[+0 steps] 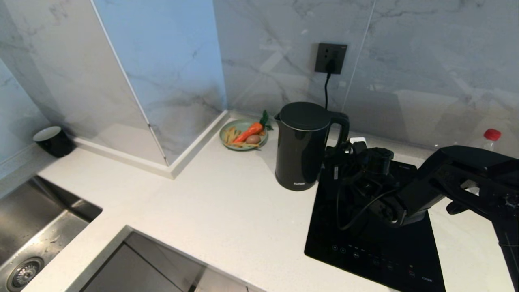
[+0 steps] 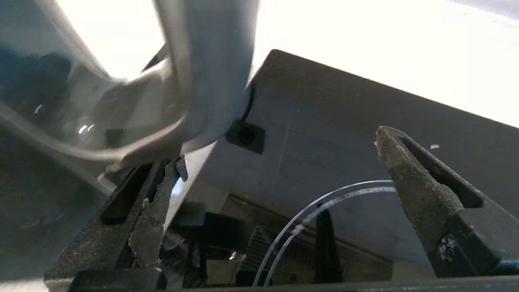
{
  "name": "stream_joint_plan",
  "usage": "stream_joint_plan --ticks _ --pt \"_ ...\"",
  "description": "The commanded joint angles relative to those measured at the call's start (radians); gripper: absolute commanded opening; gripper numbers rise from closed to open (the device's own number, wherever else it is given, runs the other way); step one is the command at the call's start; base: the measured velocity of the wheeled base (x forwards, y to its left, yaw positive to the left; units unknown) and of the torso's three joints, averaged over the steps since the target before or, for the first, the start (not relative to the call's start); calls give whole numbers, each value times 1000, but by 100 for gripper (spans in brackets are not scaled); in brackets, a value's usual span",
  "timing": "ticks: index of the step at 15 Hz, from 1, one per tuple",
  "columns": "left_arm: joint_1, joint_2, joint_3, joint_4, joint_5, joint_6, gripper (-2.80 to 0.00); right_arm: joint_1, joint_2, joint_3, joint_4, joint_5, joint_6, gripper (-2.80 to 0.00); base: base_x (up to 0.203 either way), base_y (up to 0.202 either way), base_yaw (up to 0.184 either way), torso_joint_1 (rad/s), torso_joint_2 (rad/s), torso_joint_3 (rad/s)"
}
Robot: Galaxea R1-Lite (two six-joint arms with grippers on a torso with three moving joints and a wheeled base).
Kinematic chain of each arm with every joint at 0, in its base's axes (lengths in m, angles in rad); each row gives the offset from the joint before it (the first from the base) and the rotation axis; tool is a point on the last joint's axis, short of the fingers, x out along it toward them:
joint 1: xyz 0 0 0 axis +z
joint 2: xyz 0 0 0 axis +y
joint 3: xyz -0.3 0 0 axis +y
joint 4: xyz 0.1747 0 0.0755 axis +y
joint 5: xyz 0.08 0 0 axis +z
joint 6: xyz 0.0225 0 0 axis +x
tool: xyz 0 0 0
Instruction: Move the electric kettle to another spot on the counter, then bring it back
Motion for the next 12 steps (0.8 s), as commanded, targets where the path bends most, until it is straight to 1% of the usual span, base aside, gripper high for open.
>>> stream_joint_plan --ticks 1,9,12 --pt "0 0 0 0 0 -1 -280 -2 23 -9 -7 6 0 0 0 0 0 0 0 0" --pt "1 0 0 0 0 0 -280 -4 39 -12 -7 7 -1 0 0 0 0 0 0 0" --pt "0 0 0 0 0 0 -280 -2 4 16 -9 7 -5 0 0 0 0 0 0 0"
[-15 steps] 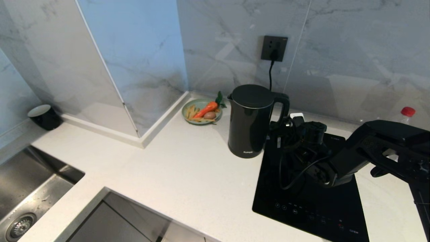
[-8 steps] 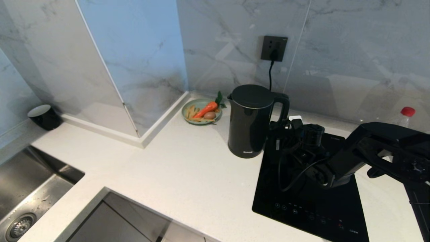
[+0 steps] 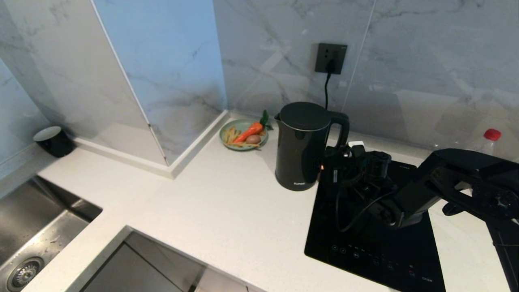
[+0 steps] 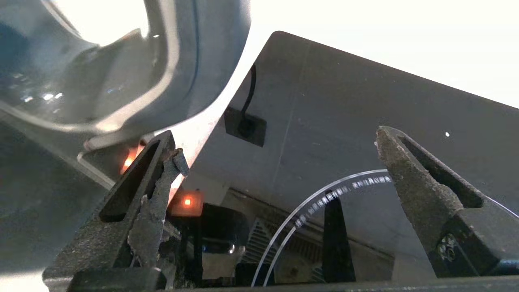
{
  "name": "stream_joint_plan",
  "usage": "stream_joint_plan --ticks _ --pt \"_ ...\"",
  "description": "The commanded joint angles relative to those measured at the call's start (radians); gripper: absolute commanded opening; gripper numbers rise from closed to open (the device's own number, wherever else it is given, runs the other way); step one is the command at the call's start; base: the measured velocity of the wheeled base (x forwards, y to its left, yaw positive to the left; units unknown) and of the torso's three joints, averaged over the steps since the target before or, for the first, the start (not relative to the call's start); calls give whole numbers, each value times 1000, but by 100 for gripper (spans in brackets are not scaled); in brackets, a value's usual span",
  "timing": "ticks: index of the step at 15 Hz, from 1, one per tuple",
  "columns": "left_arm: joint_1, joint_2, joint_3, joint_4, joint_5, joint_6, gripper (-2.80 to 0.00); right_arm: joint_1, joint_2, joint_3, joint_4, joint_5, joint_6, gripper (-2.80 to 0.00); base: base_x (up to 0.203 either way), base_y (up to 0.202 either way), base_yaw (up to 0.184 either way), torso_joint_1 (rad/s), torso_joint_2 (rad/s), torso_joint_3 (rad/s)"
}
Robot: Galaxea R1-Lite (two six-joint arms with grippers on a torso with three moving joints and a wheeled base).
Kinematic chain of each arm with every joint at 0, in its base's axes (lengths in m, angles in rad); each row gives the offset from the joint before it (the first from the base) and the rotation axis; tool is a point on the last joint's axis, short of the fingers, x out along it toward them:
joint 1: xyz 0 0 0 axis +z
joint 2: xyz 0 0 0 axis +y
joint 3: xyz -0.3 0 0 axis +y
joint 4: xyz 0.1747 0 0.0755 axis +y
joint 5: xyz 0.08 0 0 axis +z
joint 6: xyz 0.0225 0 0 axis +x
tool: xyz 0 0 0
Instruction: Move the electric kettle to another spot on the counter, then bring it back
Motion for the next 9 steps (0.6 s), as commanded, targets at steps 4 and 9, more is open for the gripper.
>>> stream_joint_plan --ticks 4,9 --pt "0 0 0 1 0 -1 -280 0 -14 8 -5 -3 -3 0 0 0 0 0 0 0" --pt "0 2 0 1 0 0 -280 4 -67 56 -4 -5 -8 0 0 0 0 0 0 0"
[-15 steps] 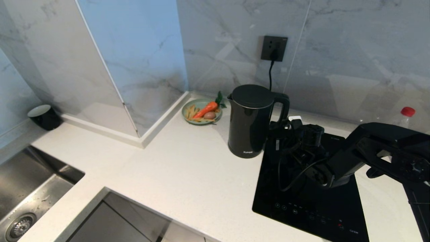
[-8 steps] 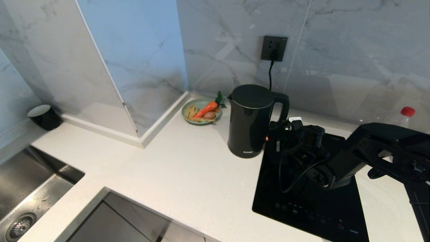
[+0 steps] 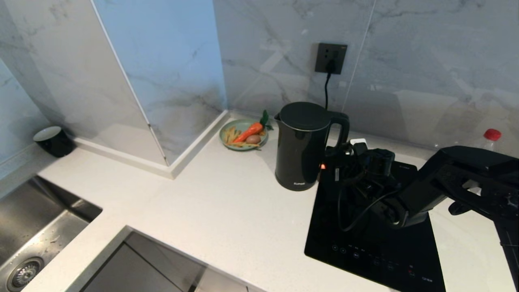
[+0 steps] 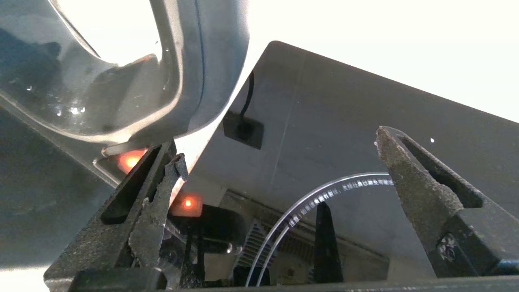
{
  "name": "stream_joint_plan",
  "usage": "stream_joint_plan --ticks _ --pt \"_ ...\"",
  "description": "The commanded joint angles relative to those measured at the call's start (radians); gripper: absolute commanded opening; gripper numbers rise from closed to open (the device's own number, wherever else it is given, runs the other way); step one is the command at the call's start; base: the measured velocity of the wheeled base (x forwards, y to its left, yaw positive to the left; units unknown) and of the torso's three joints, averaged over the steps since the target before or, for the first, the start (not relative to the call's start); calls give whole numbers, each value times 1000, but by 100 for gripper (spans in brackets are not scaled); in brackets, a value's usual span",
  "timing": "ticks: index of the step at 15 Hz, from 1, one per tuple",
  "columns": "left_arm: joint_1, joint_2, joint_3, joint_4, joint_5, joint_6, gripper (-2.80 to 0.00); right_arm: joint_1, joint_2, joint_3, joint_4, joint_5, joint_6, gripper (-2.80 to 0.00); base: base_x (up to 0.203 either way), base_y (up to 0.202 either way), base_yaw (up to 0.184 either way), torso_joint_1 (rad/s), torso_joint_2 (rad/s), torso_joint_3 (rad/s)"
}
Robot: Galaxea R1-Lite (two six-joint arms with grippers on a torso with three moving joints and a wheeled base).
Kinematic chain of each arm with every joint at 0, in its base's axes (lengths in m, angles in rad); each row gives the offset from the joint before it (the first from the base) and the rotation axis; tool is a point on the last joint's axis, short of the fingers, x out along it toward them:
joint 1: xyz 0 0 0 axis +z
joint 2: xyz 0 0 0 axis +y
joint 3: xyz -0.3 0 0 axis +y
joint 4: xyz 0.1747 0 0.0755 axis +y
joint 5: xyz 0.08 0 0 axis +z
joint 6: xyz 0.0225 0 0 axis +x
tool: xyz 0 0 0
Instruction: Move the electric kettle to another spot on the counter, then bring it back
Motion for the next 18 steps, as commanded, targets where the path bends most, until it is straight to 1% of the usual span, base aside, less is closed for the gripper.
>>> stream_joint_plan --ticks 1,2,3,7,9,12,14,18 --pt "0 0 0 0 0 -1 -280 20 -55 76 -4 3 -4 0 0 0 0 0 0 0" --pt "0 1 0 0 0 -2 -280 44 -67 108 -4 3 -5 0 0 0 0 0 0 0" --pt "0 1 0 0 0 0 -280 49 -62 115 -4 2 -10 0 0 0 0 0 0 0" --pt "0 0 0 0 0 0 -280 47 -31 108 16 2 -19 0 0 0 0 0 0 0" --pt "0 0 0 0 0 -2 -280 39 -7 85 28 1 -22 0 0 0 0 0 0 0" --pt "0 0 0 0 0 0 -280 17 14 67 35 1 -51 0 0 0 0 0 0 0" --pt "0 1 0 0 0 0 -280 -15 14 39 53 2 -79 0 0 0 0 0 0 0" --pt "1 1 0 0 0 -1 -280 -23 21 31 72 2 -83 0 0 0 0 0 0 0"
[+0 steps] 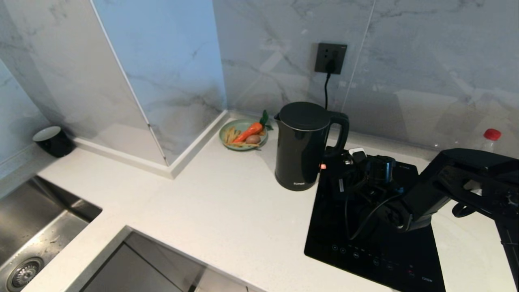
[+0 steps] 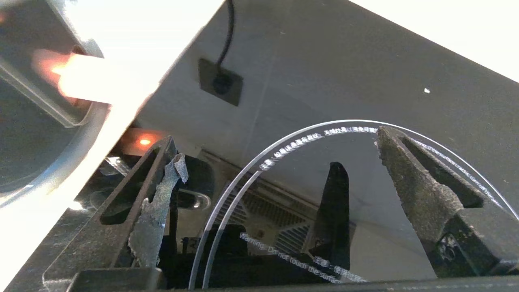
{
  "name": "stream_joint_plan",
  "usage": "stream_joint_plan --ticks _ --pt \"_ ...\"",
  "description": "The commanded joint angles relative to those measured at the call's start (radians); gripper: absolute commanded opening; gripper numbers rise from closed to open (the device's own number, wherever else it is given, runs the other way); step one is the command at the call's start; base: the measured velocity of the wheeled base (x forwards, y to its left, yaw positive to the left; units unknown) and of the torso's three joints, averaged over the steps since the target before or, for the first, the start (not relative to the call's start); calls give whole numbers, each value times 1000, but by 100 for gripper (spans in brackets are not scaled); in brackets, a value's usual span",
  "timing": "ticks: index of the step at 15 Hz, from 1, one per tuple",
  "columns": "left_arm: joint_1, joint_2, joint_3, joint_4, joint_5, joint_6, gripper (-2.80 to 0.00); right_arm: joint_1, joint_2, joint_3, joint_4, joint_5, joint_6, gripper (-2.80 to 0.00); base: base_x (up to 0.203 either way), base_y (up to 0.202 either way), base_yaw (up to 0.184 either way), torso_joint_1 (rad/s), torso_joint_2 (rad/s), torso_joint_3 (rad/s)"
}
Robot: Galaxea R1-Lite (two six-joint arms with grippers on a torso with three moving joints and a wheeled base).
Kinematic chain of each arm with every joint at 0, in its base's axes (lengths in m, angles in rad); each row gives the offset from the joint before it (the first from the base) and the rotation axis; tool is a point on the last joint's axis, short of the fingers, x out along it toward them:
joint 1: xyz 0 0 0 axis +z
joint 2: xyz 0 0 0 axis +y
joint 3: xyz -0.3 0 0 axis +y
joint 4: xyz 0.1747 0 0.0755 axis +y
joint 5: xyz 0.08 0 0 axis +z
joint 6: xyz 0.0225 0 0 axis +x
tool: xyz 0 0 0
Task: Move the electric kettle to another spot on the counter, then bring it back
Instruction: Finish boiling water
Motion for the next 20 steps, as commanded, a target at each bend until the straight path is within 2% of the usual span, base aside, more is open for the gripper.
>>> stream_joint_plan --ticks 1,7,20 --pt "0 1 0 0 0 -1 -280 -1 16 -13 -5 -1 -1 0 0 0 0 0 0 0" --pt "0 1 0 0 0 -1 -280 -7 62 -68 -15 -4 14 0 0 0 0 0 0 0" --pt "0 0 0 0 0 0 -280 3 39 -73 -81 -9 46 0 0 0 0 0 0 0"
